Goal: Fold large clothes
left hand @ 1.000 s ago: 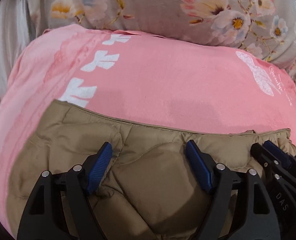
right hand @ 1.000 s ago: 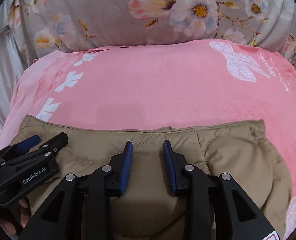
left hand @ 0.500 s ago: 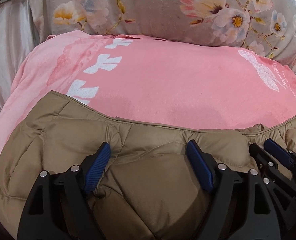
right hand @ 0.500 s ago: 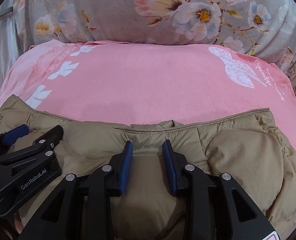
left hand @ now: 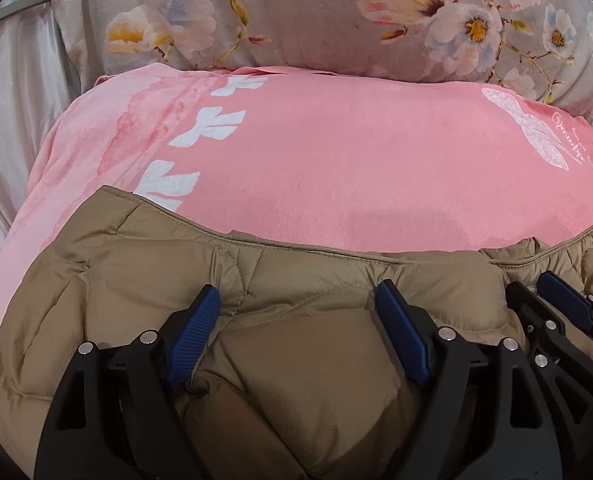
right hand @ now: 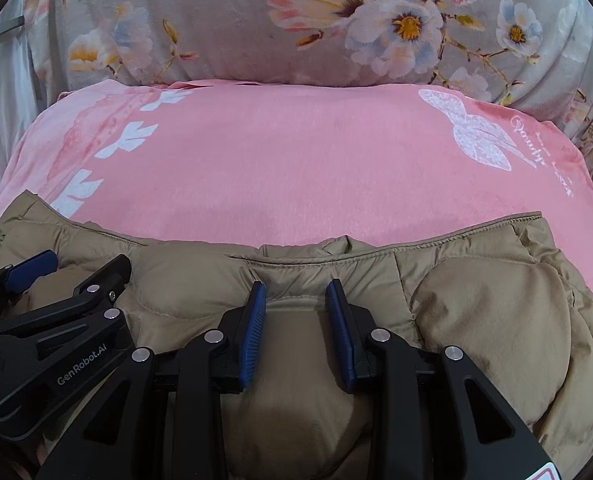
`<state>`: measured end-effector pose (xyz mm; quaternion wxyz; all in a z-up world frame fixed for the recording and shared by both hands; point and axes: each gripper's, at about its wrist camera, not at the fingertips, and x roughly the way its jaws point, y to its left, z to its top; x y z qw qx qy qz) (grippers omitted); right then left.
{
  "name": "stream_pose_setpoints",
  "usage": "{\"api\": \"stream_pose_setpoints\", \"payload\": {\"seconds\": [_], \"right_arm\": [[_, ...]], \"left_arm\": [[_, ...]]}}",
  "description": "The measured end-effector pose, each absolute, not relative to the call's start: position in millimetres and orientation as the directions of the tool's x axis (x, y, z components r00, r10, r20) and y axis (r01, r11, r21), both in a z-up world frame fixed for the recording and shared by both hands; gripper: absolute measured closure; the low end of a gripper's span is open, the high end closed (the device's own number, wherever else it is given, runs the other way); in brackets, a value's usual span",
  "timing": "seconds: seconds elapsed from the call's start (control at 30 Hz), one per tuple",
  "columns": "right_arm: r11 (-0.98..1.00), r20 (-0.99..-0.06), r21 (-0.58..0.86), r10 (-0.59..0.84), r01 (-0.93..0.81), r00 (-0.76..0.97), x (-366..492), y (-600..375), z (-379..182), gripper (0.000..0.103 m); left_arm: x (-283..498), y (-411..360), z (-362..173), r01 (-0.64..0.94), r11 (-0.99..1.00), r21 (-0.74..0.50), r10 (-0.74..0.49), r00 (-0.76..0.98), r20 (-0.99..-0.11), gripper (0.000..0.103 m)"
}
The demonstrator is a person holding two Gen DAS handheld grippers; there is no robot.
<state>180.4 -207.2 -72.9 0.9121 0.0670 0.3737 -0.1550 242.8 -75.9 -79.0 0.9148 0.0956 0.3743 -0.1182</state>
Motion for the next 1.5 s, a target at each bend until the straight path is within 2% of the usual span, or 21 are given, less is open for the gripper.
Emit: {"api": "stream_pose_setpoints", "payload": {"seconds": [1.13,1.27,1.37,1.5], "right_arm": [[0.943,-0.704,0.008,-0.230,0.332,0.672,181.4,-208.8,-73.2,0.072],[0.946,-0.711,0.024,-0.211,0.323,0.671,179.4,-212.4,-69.7,0.072],[0.944,-0.705,0.046,-0.201,0.326,0.681,161.7,-206.7,-52.2,0.071],[0.966,-0.670,0.036,-0.168,0.257,0.723,124.7,-168.6,-30.0,0.070]], "left_arm": [[243.3,-80.7,-82.0,0.280,0.951,0.128,-0.110,0.696,-0.709,0.023],[238.1,-74.2,-73.0,0.267,0.958,0.102,-0.115,0.687,-0.718,0.023],[212.4,-53.5,-51.8,0.256,0.966,0.029,-0.162,0.690,-0.706,0.023],[177.6,-19.4,-34.3,0.240,0.971,-0.011,-0.181,0.696,-0.695,0.018]]}}
